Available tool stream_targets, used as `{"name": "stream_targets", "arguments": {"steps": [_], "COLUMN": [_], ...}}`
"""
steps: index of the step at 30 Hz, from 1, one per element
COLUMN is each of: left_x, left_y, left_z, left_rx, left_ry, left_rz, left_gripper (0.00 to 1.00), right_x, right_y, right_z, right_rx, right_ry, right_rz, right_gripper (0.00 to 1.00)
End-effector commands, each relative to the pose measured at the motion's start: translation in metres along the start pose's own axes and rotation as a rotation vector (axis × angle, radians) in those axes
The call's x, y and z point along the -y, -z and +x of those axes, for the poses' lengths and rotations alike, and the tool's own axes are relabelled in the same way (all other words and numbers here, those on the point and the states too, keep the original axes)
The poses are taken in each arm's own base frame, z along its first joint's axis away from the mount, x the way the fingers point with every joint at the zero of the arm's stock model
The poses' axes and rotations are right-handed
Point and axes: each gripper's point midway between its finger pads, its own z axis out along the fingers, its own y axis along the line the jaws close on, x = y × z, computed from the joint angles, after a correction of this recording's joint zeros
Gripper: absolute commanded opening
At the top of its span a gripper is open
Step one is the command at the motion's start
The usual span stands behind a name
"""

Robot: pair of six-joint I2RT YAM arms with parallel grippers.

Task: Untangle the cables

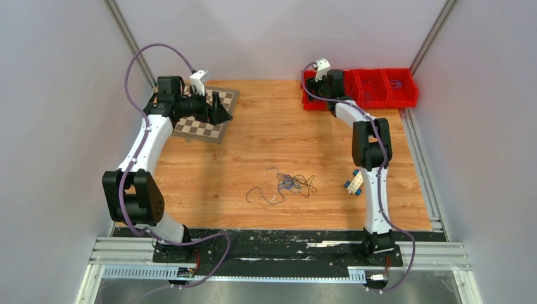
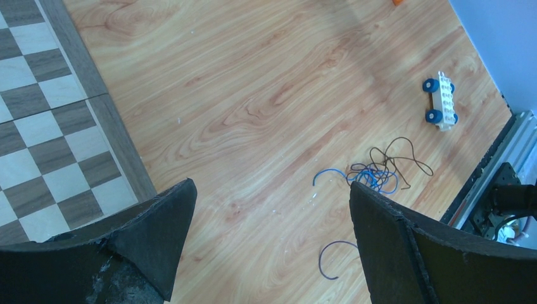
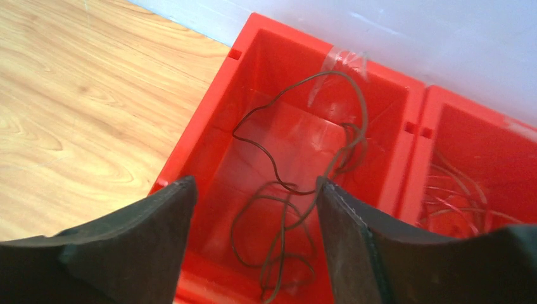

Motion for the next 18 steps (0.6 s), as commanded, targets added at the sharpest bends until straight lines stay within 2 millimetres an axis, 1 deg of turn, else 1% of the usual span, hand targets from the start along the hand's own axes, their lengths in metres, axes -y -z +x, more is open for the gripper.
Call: {"name": "stream_targets", "arguments": {"steps": [1,2,5,7,8,9,10,11,12,13,14,15,16,17,18], "left_x": [0.009,0.008,0.006,0.004,0.004,0.006,0.008,0.014,0.017,0.028,0.034,0.046,0.060,0.065,0.075], "left_y": [0.007,0.006,0.005,0.004,0.004,0.004,0.005,0.001,0.000,-0.006,-0.008,-0.015,-0.022,-0.026,-0.035], "left_z": [-0.013,-0.012,-0.009,-0.004,-0.001,0.006,0.014,0.021,0.033,0.042,0.056,0.066,0.080,0.087,0.099], "left_rx": [0.046,0.044,0.032,0.012,0.002,-0.022,-0.051,-0.079,-0.119,-0.154,-0.195,-0.228,-0.265,-0.281,-0.304], "left_ry": [-0.021,-0.019,-0.017,-0.028,-0.053,-0.050,-0.088,-0.114,-0.166,-0.204,-0.249,-0.285,-0.328,-0.341,-0.353], "left_rz": [0.024,0.023,0.023,0.023,0.029,0.049,0.062,0.082,0.100,0.126,0.152,0.185,0.230,0.245,0.279], "left_gripper": [0.99,0.99,0.99,0.99,0.99,0.99,1.00,1.00,1.00,1.00,1.00,0.99,0.99,0.99,0.99], "right_x": [-0.005,-0.008,-0.011,-0.011,-0.010,-0.009,-0.008,-0.009,-0.012,-0.019,-0.027,-0.042,-0.056,-0.071,-0.083], "right_y": [0.046,0.053,0.071,0.083,0.089,0.097,0.105,0.115,0.127,0.144,0.156,0.177,0.194,0.210,0.223], "right_z": [-0.088,-0.094,-0.104,-0.107,-0.103,-0.102,-0.100,-0.098,-0.096,-0.092,-0.087,-0.080,-0.070,-0.056,-0.041], "right_rx": [0.158,0.166,0.162,0.137,0.104,0.083,0.059,0.032,0.004,-0.035,-0.055,-0.099,-0.132,-0.171,-0.210], "right_ry": [0.061,0.073,0.102,0.118,0.118,0.123,0.126,0.126,0.122,0.105,0.095,0.068,0.054,0.043,0.038], "right_rz": [-0.078,-0.093,-0.117,-0.123,-0.133,-0.140,-0.152,-0.173,-0.207,-0.261,-0.318,-0.395,-0.469,-0.537,-0.584], "right_gripper": [0.80,0.82,0.92,0.99,1.00,1.00,1.00,1.00,1.00,1.00,1.00,1.00,1.00,1.00,1.00]}}
